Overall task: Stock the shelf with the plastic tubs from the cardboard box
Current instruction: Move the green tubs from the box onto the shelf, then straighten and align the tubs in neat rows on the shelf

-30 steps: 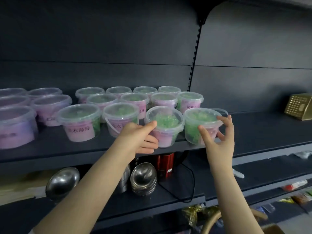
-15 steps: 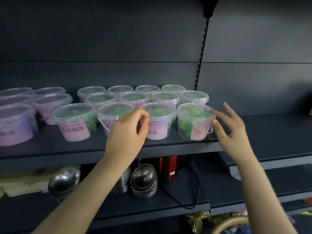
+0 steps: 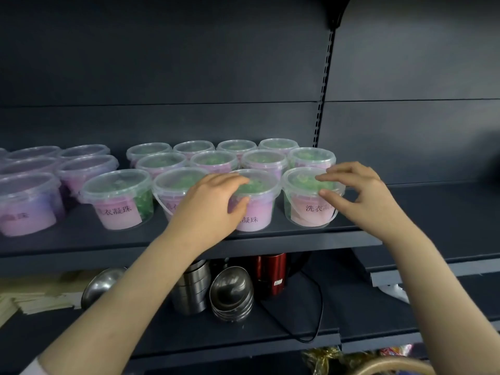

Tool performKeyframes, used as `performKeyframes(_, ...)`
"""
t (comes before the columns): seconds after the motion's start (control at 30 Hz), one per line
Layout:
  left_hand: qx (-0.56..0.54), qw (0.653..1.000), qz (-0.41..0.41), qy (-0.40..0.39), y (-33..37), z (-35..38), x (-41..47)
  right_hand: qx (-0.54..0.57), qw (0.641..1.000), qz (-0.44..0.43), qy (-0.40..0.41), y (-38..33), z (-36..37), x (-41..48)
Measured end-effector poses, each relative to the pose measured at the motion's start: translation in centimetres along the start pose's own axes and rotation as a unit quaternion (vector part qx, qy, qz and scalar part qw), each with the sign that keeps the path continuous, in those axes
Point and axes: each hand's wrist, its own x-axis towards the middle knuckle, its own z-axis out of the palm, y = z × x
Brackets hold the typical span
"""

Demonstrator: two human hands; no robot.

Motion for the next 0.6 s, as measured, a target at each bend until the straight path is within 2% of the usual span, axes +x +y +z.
performKeyframes(0.1,0.036,0.999,0.0,-0.017,-0.6,-0.3,0.3,0.016,0.999,0.009,-0.042,0.6,-0.8,0.4)
performKeyframes(0.23,0.087,0.996,0.001,0.008,-0.3,0.7,0.7,0.018,0.999,0.007,-0.034,0.8,-0.7,1.2)
performKeyframes(0.6,0.068,0.997,-0.02,-0.01,-1.4,1.1,2.1,0.057,0.998,0.011,-0.032,1.9,1.0,2.8)
